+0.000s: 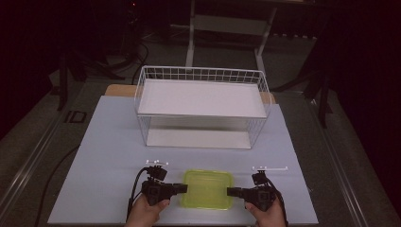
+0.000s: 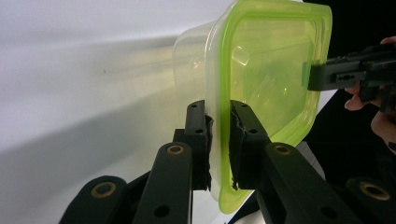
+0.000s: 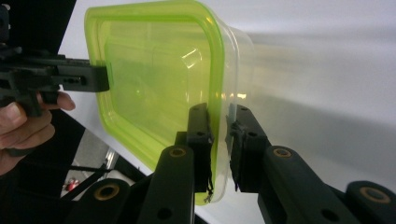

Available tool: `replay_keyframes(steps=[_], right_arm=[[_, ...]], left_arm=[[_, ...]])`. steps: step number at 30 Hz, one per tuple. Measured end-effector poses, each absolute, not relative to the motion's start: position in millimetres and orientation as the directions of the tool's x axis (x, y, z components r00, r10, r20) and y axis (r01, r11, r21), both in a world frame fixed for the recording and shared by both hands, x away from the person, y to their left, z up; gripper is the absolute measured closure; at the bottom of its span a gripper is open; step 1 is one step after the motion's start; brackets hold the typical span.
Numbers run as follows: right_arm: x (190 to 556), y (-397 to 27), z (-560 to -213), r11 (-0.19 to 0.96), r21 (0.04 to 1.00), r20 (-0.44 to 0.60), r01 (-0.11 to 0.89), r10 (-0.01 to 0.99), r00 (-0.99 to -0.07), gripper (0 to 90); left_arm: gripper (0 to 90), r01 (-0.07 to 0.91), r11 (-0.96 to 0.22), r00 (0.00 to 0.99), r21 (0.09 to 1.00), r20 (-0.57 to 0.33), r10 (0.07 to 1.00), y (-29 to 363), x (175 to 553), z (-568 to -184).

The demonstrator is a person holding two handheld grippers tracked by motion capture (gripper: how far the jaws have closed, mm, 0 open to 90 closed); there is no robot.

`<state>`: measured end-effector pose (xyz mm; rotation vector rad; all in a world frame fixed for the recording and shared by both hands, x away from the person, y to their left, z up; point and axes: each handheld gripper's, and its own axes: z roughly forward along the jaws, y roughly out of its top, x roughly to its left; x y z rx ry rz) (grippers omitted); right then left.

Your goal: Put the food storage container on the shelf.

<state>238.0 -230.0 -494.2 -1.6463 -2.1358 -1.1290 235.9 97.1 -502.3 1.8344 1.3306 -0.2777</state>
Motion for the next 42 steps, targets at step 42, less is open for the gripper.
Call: replay_keyframes(steps=[42], right_arm=[[339, -200, -470, 0.071, 0.640, 0.457, 0.765, 0.765, -0.454, 79.0]], left_arm=[[80.5, 0.734, 0.021, 0.458, 0.679, -0.518, 0.723, 117, 321, -488]])
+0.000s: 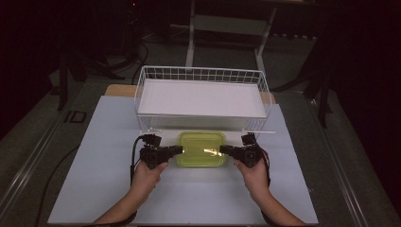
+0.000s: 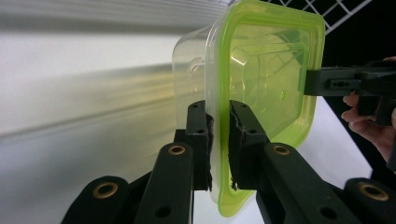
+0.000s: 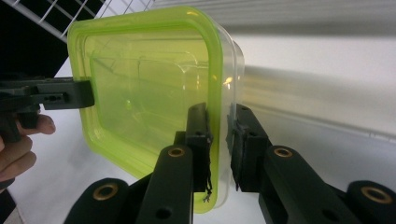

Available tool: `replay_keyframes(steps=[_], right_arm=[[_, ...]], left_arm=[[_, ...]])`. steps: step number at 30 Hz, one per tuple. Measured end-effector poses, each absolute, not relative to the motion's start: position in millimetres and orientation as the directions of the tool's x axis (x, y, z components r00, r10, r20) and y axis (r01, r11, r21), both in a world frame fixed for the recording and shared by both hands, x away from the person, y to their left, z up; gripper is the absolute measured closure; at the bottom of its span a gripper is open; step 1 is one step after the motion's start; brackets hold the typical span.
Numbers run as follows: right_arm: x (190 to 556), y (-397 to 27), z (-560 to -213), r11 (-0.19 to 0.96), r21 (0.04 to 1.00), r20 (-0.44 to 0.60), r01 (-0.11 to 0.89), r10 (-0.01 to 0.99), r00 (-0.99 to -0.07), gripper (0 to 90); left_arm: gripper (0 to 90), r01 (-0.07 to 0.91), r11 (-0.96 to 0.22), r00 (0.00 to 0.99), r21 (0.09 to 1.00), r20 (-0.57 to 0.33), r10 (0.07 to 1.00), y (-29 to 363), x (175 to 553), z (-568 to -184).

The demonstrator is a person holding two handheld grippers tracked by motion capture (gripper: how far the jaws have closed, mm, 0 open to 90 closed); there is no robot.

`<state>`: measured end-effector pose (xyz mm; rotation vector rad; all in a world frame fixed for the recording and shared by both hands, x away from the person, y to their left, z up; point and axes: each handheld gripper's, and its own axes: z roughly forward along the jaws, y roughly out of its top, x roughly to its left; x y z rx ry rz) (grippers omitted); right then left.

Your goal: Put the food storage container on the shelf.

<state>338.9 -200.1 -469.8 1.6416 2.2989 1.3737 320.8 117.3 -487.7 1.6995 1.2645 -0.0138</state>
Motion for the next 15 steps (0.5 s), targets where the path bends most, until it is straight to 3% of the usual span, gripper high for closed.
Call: replay_keyframes(steps=[15], right_arm=[[371, -191, -487, 0.018, 0.662, 0.453, 0.749, 0.787, -0.420, 78.6]], left_arm=[[80.4, 0.703, 0.039, 0.446, 0.710, -0.483, 0.754, 118, 354, -500]])
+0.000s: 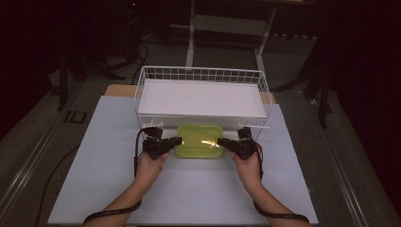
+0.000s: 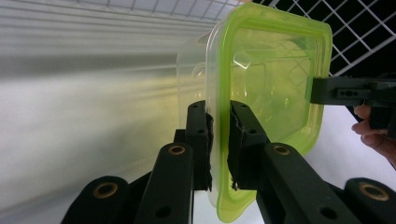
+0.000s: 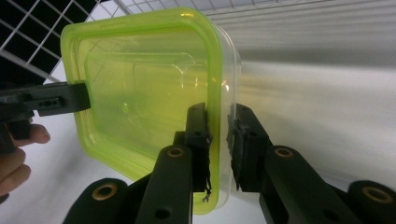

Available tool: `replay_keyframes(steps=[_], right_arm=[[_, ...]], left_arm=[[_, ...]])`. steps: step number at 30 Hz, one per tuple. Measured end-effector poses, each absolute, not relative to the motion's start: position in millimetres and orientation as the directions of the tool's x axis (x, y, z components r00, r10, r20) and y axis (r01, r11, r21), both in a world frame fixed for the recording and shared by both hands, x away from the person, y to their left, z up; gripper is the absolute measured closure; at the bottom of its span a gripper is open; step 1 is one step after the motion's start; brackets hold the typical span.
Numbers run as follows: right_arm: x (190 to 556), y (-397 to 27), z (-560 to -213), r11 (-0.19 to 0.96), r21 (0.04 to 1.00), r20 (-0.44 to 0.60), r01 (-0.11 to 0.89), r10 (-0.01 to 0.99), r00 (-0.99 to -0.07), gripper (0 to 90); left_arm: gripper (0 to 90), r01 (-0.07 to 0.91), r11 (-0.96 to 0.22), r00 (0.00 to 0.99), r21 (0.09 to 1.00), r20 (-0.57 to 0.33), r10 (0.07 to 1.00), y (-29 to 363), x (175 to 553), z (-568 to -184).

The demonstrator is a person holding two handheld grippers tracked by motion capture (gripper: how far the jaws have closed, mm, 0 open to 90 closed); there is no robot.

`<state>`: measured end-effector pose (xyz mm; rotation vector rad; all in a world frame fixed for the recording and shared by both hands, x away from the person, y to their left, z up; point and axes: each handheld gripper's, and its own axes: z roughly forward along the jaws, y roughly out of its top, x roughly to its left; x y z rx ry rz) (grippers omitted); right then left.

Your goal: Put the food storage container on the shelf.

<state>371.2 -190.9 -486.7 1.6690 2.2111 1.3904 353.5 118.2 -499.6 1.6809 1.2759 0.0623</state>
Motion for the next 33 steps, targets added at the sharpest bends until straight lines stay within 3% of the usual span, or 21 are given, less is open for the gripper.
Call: replay_keyframes(steps=[11, 20, 24, 33], right_arm=[[382, -190, -497, -0.014, 0.654, 0.470, 0.756, 0.791, -0.392, 78.5], [385, -186, -499, 0.013, 0.720, 0.402, 0.693, 0.807, -0.433, 73.5], [385, -182, -502, 0.032, 0.753, 0.338, 0.658, 0.839, -0.427, 69.4], [390, -182, -505, -0.009, 0.723, 0.379, 0.691, 0.841, -0.386, 65.6]], left_arm=[[80.3, 0.720, 0.058, 0.417, 0.692, -0.498, 0.760, 118, 364, -508], [76.4, 0.701, 0.098, 0.421, 0.706, -0.520, 0.743, 119, 369, -516], [71.3, 0.678, 0.088, 0.428, 0.730, -0.489, 0.760, 116, 373, -520], [67.1, 0.654, 0.109, 0.437, 0.748, -0.492, 0.753, 116, 383, -527]])
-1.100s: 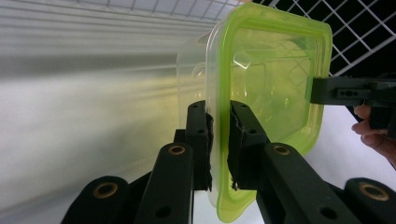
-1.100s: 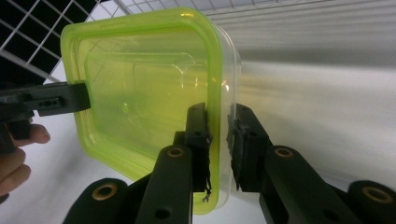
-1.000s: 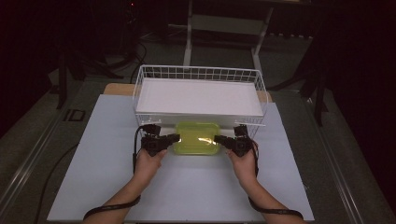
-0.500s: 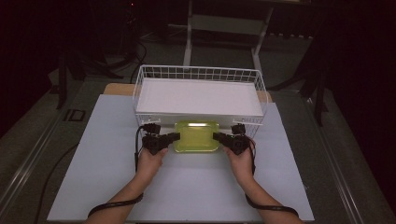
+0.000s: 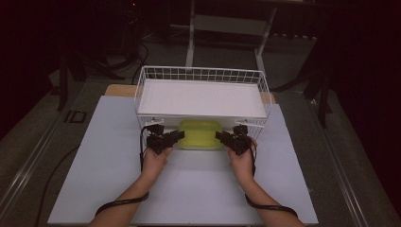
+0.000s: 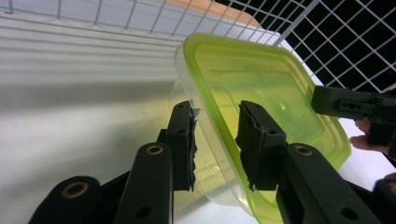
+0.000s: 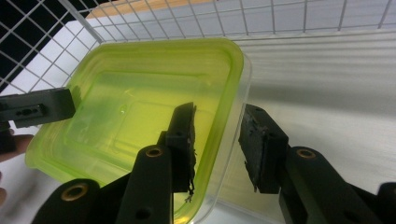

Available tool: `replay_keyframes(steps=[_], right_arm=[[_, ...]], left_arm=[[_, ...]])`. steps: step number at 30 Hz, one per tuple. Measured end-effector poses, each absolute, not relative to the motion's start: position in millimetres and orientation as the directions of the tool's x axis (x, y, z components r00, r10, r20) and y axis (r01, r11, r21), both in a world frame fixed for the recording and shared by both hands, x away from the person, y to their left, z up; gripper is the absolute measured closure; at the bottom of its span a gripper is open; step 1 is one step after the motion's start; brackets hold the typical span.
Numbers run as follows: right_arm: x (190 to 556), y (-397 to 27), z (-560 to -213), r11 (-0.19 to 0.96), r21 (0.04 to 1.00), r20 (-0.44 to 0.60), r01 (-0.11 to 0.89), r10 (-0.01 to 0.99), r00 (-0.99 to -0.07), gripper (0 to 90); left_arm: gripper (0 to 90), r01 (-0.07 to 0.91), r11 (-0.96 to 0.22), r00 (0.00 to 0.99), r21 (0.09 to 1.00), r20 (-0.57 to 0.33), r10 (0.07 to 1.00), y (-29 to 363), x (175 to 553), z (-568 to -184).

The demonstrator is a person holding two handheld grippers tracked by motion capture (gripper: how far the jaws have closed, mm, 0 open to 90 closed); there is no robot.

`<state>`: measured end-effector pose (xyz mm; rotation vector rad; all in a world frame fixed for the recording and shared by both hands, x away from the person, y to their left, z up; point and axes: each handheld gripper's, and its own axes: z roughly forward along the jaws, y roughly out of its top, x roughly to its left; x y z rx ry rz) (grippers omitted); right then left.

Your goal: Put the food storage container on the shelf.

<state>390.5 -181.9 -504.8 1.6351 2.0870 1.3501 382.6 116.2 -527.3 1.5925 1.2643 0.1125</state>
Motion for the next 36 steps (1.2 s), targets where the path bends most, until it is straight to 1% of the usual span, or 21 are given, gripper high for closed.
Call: replay_keyframes(steps=[1, 3, 4, 5, 6, 7, 8, 9, 10, 11, 12, 13, 16, 24, 27, 29, 32, 35, 36], right_arm=[[391, -182, -505, -0.017, 0.719, 0.389, 0.695, 0.838, -0.382, 64.8], [393, -182, -506, 0.004, 0.736, 0.352, 0.677, 0.852, -0.387, 62.9], [393, -182, -506, 0.004, 0.736, 0.352, 0.677, 0.852, -0.387, 62.9], [397, -183, -507, 0.046, 0.778, 0.295, 0.626, 0.854, -0.428, 61.7], [397, -183, -507, 0.046, 0.778, 0.295, 0.626, 0.854, -0.428, 61.7], [396, -182, -506, 0.044, 0.772, 0.298, 0.634, 0.856, -0.422, 58.7], [392, -181, -503, 0.023, 0.754, 0.327, 0.657, 0.854, -0.405, 53.5], [392, -181, -503, 0.023, 0.754, 0.327, 0.657, 0.854, -0.405, 53.5], [392, -181, -503, 0.041, 0.761, 0.312, 0.647, 0.852, -0.420, 51.3], [392, -181, -503, 0.041, 0.761, 0.312, 0.647, 0.852, -0.420, 51.3], [391, -181, -503, 0.048, 0.770, 0.301, 0.636, 0.852, -0.429, 49.9], [388, -180, -502, 0.073, 0.781, 0.270, 0.620, 0.856, -0.442, 48.2], [386, -181, -502, 0.080, 0.790, 0.259, 0.607, 0.855, -0.450, 47.4], [370, -184, -497, 0.098, 0.807, 0.237, 0.582, 0.849, -0.473, 47.4], [360, -184, -491, 0.099, 0.811, 0.247, 0.577, 0.836, -0.490, 47.4], [357, -183, -489, 0.106, 0.811, 0.237, 0.576, 0.840, -0.488, 47.4], [352, -182, -486, 0.110, 0.813, 0.234, 0.572, 0.838, -0.494, 47.4], [340, -179, -482, 0.112, 0.811, 0.246, 0.574, 0.825, -0.509, 47.7], [340, -179, -482, 0.112, 0.811, 0.246, 0.574, 0.825, -0.509, 47.7]], left_arm=[[66.5, 0.650, 0.107, 0.437, 0.752, -0.485, 0.758, 116, 384, -528], [62.6, 0.644, 0.104, 0.444, 0.758, -0.482, 0.755, 115, 386, -529], [61.5, 0.644, 0.104, 0.444, 0.758, -0.482, 0.755, 115, 386, -529], [59.8, 0.637, 0.095, 0.450, 0.765, -0.468, 0.760, 115, 386, -528], [59.8, 0.633, 0.087, 0.453, 0.769, -0.459, 0.764, 115, 386, -528], [58.2, 0.633, 0.091, 0.451, 0.769, -0.463, 0.763, 114, 385, -527], [52.5, 0.624, 0.080, 0.456, 0.777, -0.445, 0.771, 114, 384, -524], [50.7, 0.624, 0.080, 0.456, 0.777, -0.445, 0.771, 114, 384, -524], [50.4, 0.613, 0.066, 0.454, 0.787, -0.419, 0.786, 114, 382, -521], [48.0, 0.613, 0.066, 0.454, 0.787, -0.419, 0.786, 114, 382, -521], [48.0, 0.604, 0.049, 0.457, 0.795, -0.397, 0.796, 114, 382, -519], [45.8, 0.594, 0.049, 0.466, 0.803, -0.393, 0.793, 114, 379, -516], [44.0, 0.591, 0.062, 0.462, 0.804, -0.400, 0.791, 115, 376, -515], [43.9, 0.565, 0.046, 0.504, 0.824, -0.388, 0.772, 122, 359, -512], [43.9, 0.560, 0.031, 0.518, 0.828, -0.379, 0.766, 121, 350, -509], [43.9, 0.549, 0.008, 0.528, 0.836, -0.354, 0.772, 121, 343, -506], [43.9, 0.545, 0.009, 0.536, 0.838, -0.357, 0.765, 123, 336, -503], [43.3, 0.545, -0.001, 0.564, 0.839, -0.365, 0.741, 126, 316, -498], [43.0, 0.545, -0.001, 0.564, 0.839, -0.365, 0.741, 126, 316, -498]])
